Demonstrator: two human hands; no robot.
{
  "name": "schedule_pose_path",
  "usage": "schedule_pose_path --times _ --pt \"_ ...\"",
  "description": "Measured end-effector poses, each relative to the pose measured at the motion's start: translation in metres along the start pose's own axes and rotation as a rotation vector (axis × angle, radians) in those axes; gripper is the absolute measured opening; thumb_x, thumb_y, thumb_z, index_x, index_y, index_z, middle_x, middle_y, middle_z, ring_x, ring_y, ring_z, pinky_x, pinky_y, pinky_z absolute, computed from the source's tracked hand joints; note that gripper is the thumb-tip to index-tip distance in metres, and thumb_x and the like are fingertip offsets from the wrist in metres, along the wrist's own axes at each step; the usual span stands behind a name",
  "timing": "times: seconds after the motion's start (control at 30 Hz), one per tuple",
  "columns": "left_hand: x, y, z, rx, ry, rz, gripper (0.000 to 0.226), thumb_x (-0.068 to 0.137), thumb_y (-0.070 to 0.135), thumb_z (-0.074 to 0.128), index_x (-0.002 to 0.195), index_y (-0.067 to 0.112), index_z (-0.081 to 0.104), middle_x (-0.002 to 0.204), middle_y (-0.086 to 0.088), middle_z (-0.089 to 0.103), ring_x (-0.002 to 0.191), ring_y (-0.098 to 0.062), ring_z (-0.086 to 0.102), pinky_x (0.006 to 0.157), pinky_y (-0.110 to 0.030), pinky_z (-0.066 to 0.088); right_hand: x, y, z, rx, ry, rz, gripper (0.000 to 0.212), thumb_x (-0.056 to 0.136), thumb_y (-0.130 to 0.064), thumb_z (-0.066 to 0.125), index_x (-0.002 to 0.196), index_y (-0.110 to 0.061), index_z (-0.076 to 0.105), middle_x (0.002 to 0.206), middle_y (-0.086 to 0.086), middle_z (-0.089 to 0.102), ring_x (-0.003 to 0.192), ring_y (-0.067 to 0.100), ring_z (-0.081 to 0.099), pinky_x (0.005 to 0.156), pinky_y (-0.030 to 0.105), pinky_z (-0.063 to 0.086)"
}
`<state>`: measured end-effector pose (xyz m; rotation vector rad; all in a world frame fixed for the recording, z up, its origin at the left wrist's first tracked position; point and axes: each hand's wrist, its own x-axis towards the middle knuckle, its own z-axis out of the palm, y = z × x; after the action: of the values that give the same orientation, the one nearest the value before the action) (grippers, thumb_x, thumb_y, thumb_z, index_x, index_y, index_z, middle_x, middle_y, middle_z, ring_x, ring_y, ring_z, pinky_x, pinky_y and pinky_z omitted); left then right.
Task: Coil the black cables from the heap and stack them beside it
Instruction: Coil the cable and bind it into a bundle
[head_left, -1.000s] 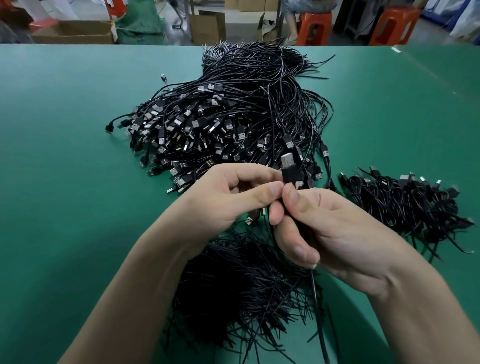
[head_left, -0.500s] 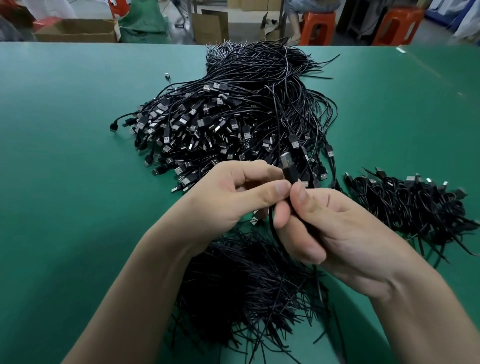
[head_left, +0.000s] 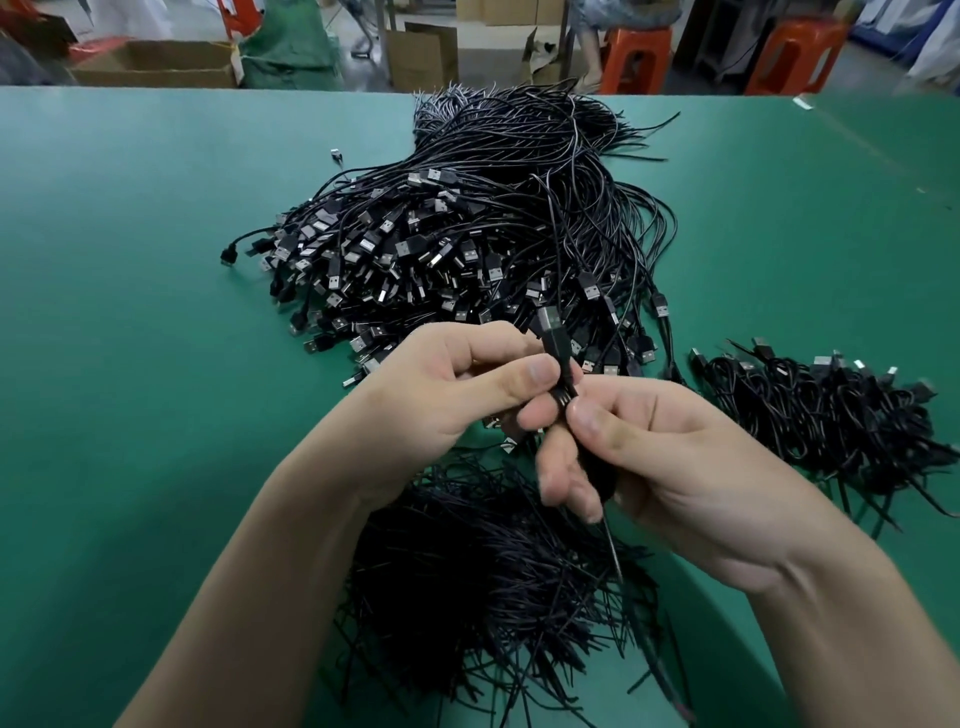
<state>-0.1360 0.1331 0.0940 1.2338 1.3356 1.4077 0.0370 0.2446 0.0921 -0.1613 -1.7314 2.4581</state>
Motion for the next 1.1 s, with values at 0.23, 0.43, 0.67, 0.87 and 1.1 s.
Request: schedule_pose_path --times 0.23,0.43,0.67,0.87,1.1 --pt "0.003 0.000 0.008 -0.031 0.154 0.063 0.019 0.101 0.021 0.062 0.086 0.015 0.073 0.067 0.003 0.061 0.065 -0.026 0.063 0.067 -0.036 0.053 0.007 0.003 0.014 -0.059 0.328 -0.149 0.015 0.091 -0.017 0.065 0.093 -0.002 0.070 0.086 0.014 0.076 0.066 0.012 0.065 0.062 0.021 0.053" --pt "0.007 0.000 0.011 0.089 0.289 0.114 0.017 0.096 0.028 0.067 0.092 0.015 0.075 0.073 0.004 0.066 0.067 -0.010 0.059 0.066 -0.025 0.050 0.013 0.010 0.023 -0.052 0.586 -0.255 0.020 0.076 -0.021 0.076 0.092 -0.009 0.078 0.081 0.008 0.077 0.071 0.010 0.069 0.067 0.018 0.055" --pt "0.008 0.000 0.016 0.098 0.351 0.105 0.015 0.101 0.016 0.063 0.094 0.013 0.076 0.069 0.008 0.067 0.062 -0.008 0.060 0.063 -0.023 0.052 0.014 0.016 0.025 -0.413 0.638 -0.212 0.023 0.100 -0.036 0.057 0.095 -0.016 0.069 0.092 0.002 0.075 0.089 0.008 0.071 0.081 0.030 0.057" --pt "0.009 -0.001 0.017 0.032 0.343 0.098 0.017 0.098 0.027 0.065 0.090 0.015 0.075 0.065 -0.002 0.062 0.049 -0.030 0.061 0.051 -0.038 0.053 0.014 0.020 0.031 -0.641 0.466 -0.130 0.047 0.105 -0.057 0.029 0.090 -0.024 0.060 0.076 0.005 0.064 0.062 0.016 0.058 0.060 0.045 0.049" --pt "0.009 -0.002 0.015 0.058 0.347 0.098 0.018 0.100 0.024 0.063 0.093 0.019 0.079 0.063 0.002 0.062 0.062 -0.012 0.057 0.062 -0.025 0.052 0.014 0.019 0.030 -0.739 0.425 -0.166 0.029 0.108 -0.038 0.039 0.083 -0.038 0.053 0.069 -0.022 0.055 0.062 -0.002 0.049 0.058 0.016 0.038"
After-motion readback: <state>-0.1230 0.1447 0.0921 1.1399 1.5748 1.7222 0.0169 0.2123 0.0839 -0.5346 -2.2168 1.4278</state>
